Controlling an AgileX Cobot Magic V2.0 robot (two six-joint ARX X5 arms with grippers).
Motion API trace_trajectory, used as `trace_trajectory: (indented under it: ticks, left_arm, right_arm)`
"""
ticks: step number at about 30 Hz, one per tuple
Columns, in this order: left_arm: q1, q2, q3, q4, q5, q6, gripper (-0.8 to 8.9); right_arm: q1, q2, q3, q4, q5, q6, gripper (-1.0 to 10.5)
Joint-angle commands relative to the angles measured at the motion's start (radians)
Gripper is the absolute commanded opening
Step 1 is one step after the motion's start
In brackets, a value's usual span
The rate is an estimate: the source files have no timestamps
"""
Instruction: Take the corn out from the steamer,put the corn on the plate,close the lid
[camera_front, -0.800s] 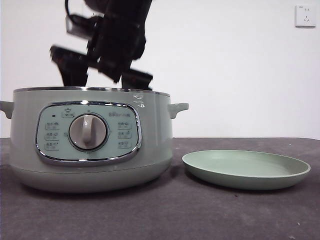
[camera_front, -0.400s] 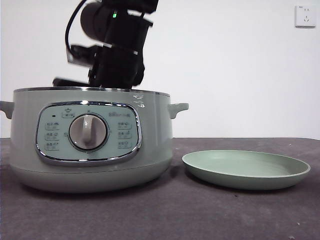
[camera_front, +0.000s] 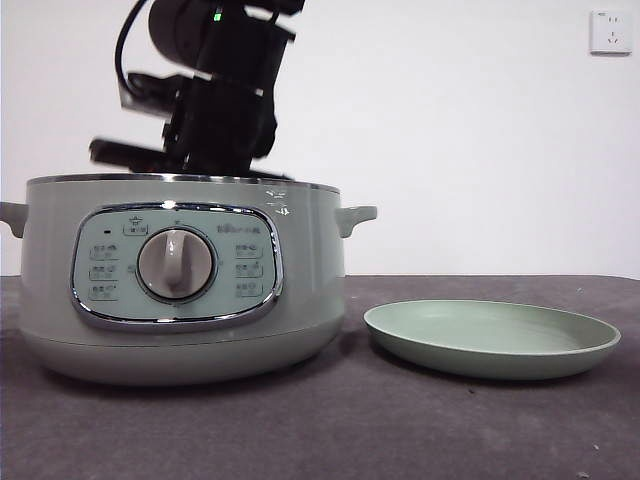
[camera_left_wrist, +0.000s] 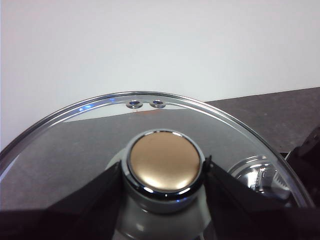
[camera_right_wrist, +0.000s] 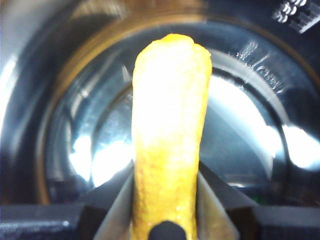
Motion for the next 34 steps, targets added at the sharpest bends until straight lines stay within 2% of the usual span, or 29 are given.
trace_trajectory:
  ticks: [1,4,9,18,24,27,34]
  left_arm:
    - [-0.001,-0.012,0.014,0.049,-0.003,0.009,-0.09]
    - [-0.001,-0.008,0.014,0.056,0.012,0.008,-0.09]
    - [-0.001,0.024,0.014,0.076,0.079,0.008,-0.09]
    - [-0.002,0.122,0.014,0.131,0.209,0.0,-0.09]
    - [-0.003,0.185,0.014,0.167,0.286,-0.019,-0.09]
    - [-0.003,0.206,0.014,0.177,0.286,-0.019,-0.09]
    - [-0.003,0.236,0.014,0.186,0.287,-0.019,-0.09]
  right_arm:
    - [-0.001,-0.076,0.011,-0.021,0.002,-0.002,-0.2]
    - [-0.016,-0.141,0.011,-0.095,0.01,-0.013,-0.2]
    - [-0.068,-0.244,0.011,-0.265,0.069,-0.021,-0.2]
    - [-0.198,-0.336,0.01,-0.502,0.078,0.001,-0.2]
    - [-0.272,-0.336,-0.069,-0.503,0.078,0.024,-0.2]
    - [-0.29,-0.336,-0.15,-0.467,0.08,0.025,-0.2]
    - [-0.319,-0.336,-0.414,-0.198,0.079,0.041,-0.2]
